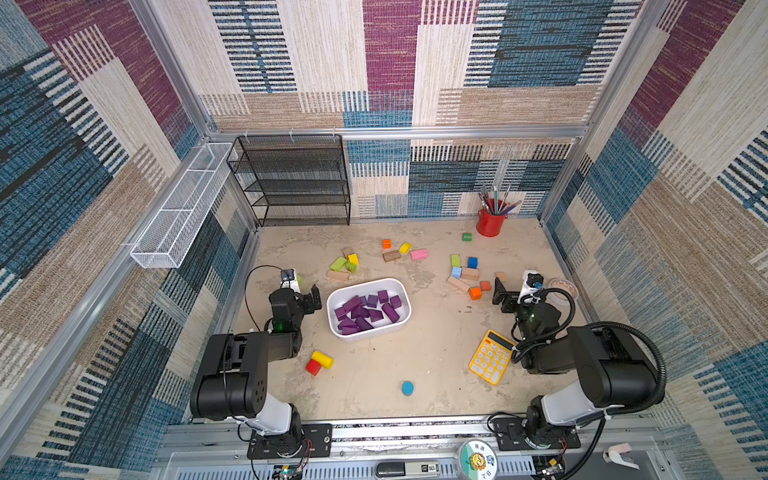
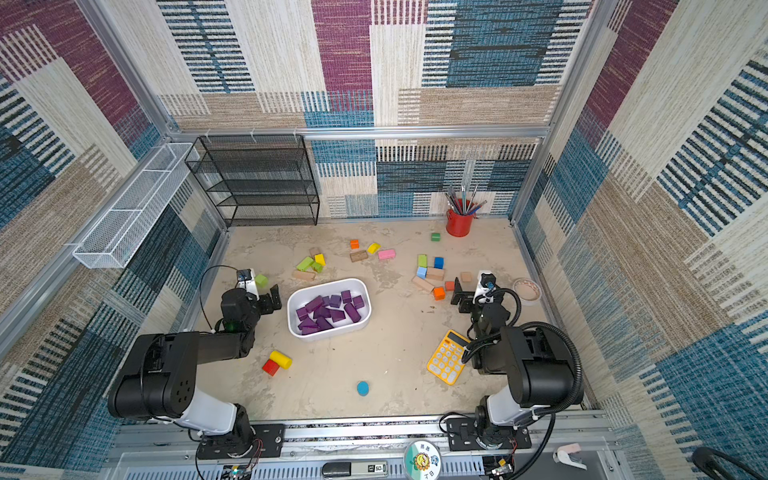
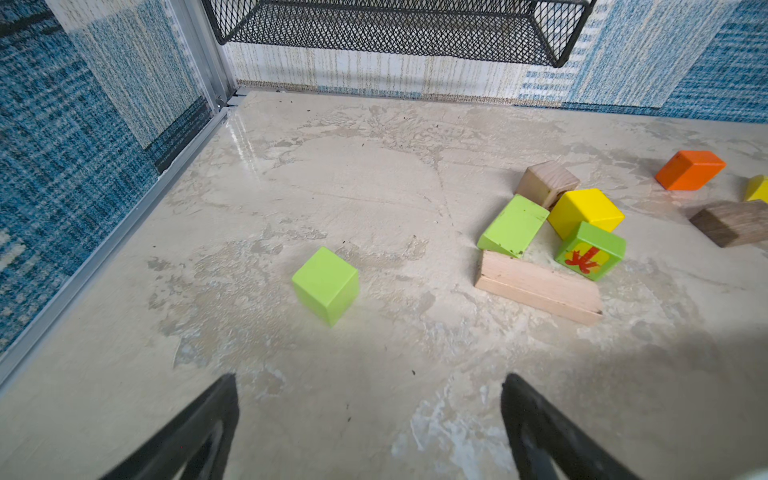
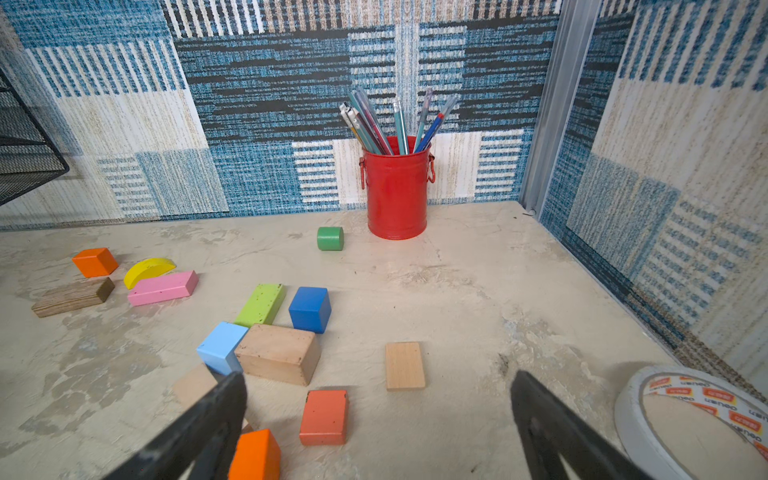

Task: Pick purple bricks into the storage bin
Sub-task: Reset both arms

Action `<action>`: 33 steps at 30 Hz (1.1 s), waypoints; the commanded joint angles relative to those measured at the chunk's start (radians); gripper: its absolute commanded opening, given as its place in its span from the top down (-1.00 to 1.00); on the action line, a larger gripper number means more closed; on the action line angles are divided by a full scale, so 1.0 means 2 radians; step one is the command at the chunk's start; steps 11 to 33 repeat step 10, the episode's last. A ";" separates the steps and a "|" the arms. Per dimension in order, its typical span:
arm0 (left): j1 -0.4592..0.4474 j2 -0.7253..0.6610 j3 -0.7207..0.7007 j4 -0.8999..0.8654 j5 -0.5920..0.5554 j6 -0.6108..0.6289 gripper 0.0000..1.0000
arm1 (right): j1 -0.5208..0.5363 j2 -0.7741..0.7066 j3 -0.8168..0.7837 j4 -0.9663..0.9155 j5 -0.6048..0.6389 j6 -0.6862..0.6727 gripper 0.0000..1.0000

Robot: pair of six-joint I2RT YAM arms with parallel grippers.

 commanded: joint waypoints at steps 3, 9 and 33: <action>0.000 -0.001 0.000 0.013 -0.001 0.007 -0.98 | 0.001 0.001 0.016 -0.009 -0.020 -0.007 -0.99; 0.000 -0.002 0.000 0.013 -0.001 0.006 -0.99 | 0.003 -0.001 0.011 0.000 -0.020 -0.008 -0.99; 0.000 -0.002 0.000 0.013 -0.001 0.006 -0.98 | 0.003 -0.001 0.009 0.001 -0.020 -0.008 -0.99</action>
